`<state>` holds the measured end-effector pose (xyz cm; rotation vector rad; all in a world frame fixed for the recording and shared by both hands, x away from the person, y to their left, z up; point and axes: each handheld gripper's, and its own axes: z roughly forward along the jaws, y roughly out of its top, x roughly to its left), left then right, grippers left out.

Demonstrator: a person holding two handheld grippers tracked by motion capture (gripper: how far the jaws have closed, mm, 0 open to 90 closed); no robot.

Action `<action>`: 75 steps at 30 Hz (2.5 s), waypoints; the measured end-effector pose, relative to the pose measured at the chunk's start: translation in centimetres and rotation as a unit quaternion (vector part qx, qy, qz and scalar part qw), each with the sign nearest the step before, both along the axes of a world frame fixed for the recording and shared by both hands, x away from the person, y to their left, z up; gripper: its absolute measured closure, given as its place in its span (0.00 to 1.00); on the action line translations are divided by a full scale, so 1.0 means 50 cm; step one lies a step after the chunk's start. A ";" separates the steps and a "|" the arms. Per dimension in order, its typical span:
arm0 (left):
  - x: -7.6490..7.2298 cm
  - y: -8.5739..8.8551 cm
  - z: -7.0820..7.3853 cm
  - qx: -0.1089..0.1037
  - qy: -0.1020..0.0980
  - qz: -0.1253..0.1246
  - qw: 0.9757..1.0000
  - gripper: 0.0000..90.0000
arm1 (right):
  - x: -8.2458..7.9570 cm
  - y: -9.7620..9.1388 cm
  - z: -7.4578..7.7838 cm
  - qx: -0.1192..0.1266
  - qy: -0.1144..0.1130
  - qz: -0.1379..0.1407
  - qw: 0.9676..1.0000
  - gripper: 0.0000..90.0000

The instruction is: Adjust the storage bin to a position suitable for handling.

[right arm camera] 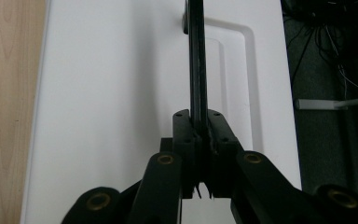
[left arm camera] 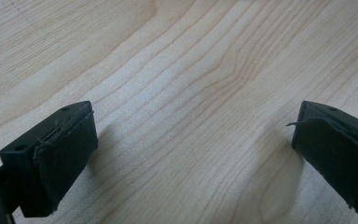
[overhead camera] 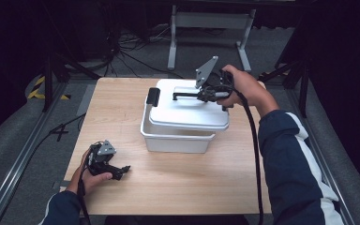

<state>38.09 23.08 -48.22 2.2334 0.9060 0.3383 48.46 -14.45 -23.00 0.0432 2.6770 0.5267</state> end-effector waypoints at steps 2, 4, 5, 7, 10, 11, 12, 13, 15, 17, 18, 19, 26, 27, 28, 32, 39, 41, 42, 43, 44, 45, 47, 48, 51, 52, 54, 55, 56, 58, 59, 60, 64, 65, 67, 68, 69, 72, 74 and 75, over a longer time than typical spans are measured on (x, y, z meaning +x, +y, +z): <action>0.000 0.000 0.000 0.000 0.000 0.000 1.000 0.01 | -0.002 -0.013 0.004 0.004 0.000 0.000 1.000 0.94; 0.000 0.000 0.000 0.000 0.000 0.000 1.000 0.01 | -0.005 -0.028 0.008 0.005 -0.006 -0.002 1.000 0.94; 0.000 0.000 0.000 0.000 0.000 0.000 1.000 0.01 | -0.007 -0.034 0.010 0.005 -0.008 -0.003 1.000 0.94; 0.000 -0.001 -0.001 -0.002 -0.002 0.002 1.000 0.01 | -0.010 -0.049 0.012 0.011 -0.010 -0.004 1.000 0.94; 0.000 0.000 -0.001 -0.002 -0.002 0.002 1.000 0.01 | -0.017 -0.073 0.015 0.015 -0.012 -0.012 1.000 0.94; 0.000 0.000 -0.001 -0.002 -0.002 0.002 1.000 0.01 | -0.019 -0.084 0.016 0.014 -0.013 -0.016 1.000 0.94; 0.000 0.000 -0.001 -0.002 -0.002 0.002 1.000 0.01 | -0.022 -0.093 0.017 0.016 -0.013 -0.022 1.000 0.94; 0.000 0.000 -0.001 -0.002 -0.002 0.001 1.000 0.01 | -0.024 -0.100 0.018 0.018 -0.014 -0.023 0.999 0.94; 0.000 0.000 -0.001 -0.002 -0.003 0.001 1.000 0.01 | -0.028 -0.121 0.019 0.021 -0.014 -0.026 0.999 0.94; 0.000 0.000 -0.001 -0.002 -0.002 0.002 1.000 0.01 | -0.032 -0.137 0.020 0.021 -0.015 -0.033 0.999 0.94; 0.000 0.000 -0.001 -0.002 -0.002 0.001 1.000 0.01 | -0.033 -0.145 0.020 0.022 -0.015 -0.033 0.999 0.94; 0.000 -0.001 -0.001 -0.003 -0.002 0.002 1.000 0.01 | -0.036 -0.155 0.020 0.023 -0.017 -0.038 0.999 0.94; 0.000 -0.001 -0.001 -0.003 -0.002 0.002 1.000 0.00 | -0.049 -0.230 0.023 0.041 -0.023 -0.059 0.997 0.94; 0.000 -0.001 -0.001 -0.003 -0.002 0.002 1.000 0.01 | -0.052 -0.240 0.025 0.043 -0.026 -0.063 0.997 0.94; 0.000 -0.001 -0.001 -0.003 -0.002 0.002 1.000 0.00 | -0.054 -0.250 0.027 0.047 -0.026 -0.068 0.996 0.94; 0.000 -0.001 -0.001 -0.003 -0.002 0.002 1.000 0.00 | -0.064 -0.286 0.028 0.058 -0.026 -0.077 0.995 0.94; 0.000 0.000 -0.001 -0.001 -0.002 0.002 1.000 0.01 | -0.079 -0.341 0.019 0.065 -0.028 -0.101 0.992 0.94; 0.000 0.000 -0.001 0.000 -0.002 0.001 1.000 0.01 | -0.082 -0.353 0.011 0.059 -0.033 -0.110 0.992 0.94; 0.000 0.000 -0.001 0.000 -0.002 0.001 1.000 0.01 | -0.083 -0.359 0.008 0.058 -0.032 -0.113 0.991 0.94; 0.000 0.000 -0.001 -0.001 -0.002 0.001 1.000 0.01 | -0.084 -0.363 0.006 0.058 -0.029 -0.113 0.991 0.94; 0.000 0.000 -0.001 0.000 -0.003 0.001 1.000 0.01 | -0.085 -0.369 0.001 0.057 -0.026 -0.115 0.991 0.94; 0.000 0.000 -0.001 -0.001 -0.002 0.001 1.000 0.00 | -0.086 -0.375 -0.001 0.057 -0.025 -0.119 0.991 0.94; 0.000 0.000 -0.001 -0.001 -0.002 0.002 1.000 0.01 | -0.087 -0.386 -0.007 0.057 -0.026 -0.125 0.990 0.94; 0.000 0.000 -0.001 -0.001 -0.002 0.002 1.000 0.00 | -0.088 -0.391 -0.009 0.057 -0.026 -0.127 0.990 0.94; 0.000 0.000 -0.001 0.000 -0.002 0.001 1.000 0.00 | -0.092 -0.408 -0.017 0.063 -0.022 -0.130 0.989 0.94; 0.000 0.000 -0.001 0.000 -0.002 0.001 1.000 0.00 | -0.093 -0.412 -0.022 0.064 -0.022 -0.132 0.989 0.94; 0.000 0.000 -0.001 0.000 -0.002 0.001 1.000 0.00 | -0.095 -0.421 -0.030 0.064 -0.019 -0.138 0.988 0.94; 0.000 0.000 -0.001 0.000 -0.002 0.001 1.000 0.01 | -0.095 -0.425 -0.034 0.063 -0.018 -0.138 0.988 0.94; 0.000 0.000 -0.001 0.000 -0.002 0.002 1.000 0.01 | -0.095 -0.427 -0.037 0.062 -0.018 -0.138 0.988 0.94; 0.000 0.000 -0.001 -0.001 -0.002 0.002 1.000 0.00 | -0.094 -0.433 -0.047 0.064 -0.019 -0.142 0.988 0.94; 0.000 0.000 -0.001 0.001 -0.003 0.001 1.000 0.00 | -0.093 -0.436 -0.053 0.066 -0.018 -0.144 0.987 0.94; 0.000 0.000 0.000 0.002 -0.002 0.001 1.000 0.00 | -0.093 -0.440 -0.061 0.067 -0.013 -0.147 0.987 0.94; 0.000 0.000 0.000 0.002 -0.002 0.001 1.000 0.00 | -0.089 -0.447 -0.091 0.063 -0.004 -0.152 0.986 0.94; 0.000 0.000 0.000 0.001 -0.001 0.002 1.000 0.00 | -0.087 -0.449 -0.098 0.066 -0.003 -0.153 0.986 0.94; 0.000 0.000 0.000 0.001 -0.001 0.002 1.000 0.00 | -0.085 -0.451 -0.115 0.065 0.002 -0.155 0.986 0.94; 0.000 0.000 0.000 0.001 -0.001 0.001 1.000 0.00 | -0.084 -0.451 -0.121 0.064 0.005 -0.155 0.986 0.94; 0.000 0.000 0.000 0.001 -0.001 0.002 1.000 0.00 | -0.082 -0.451 -0.127 0.063 0.007 -0.154 0.986 0.94; 0.000 0.000 0.000 0.001 -0.001 0.002 1.000 0.00 | -0.077 -0.448 -0.152 0.055 0.016 -0.154 0.986 0.94; 0.000 0.000 0.000 0.001 -0.001 0.001 1.000 0.00 | -0.074 -0.448 -0.164 0.054 0.022 -0.157 0.986 0.94; 0.000 0.000 0.000 0.001 -0.001 0.002 1.000 0.00 | -0.073 -0.448 -0.170 0.055 0.024 -0.157 0.986 0.94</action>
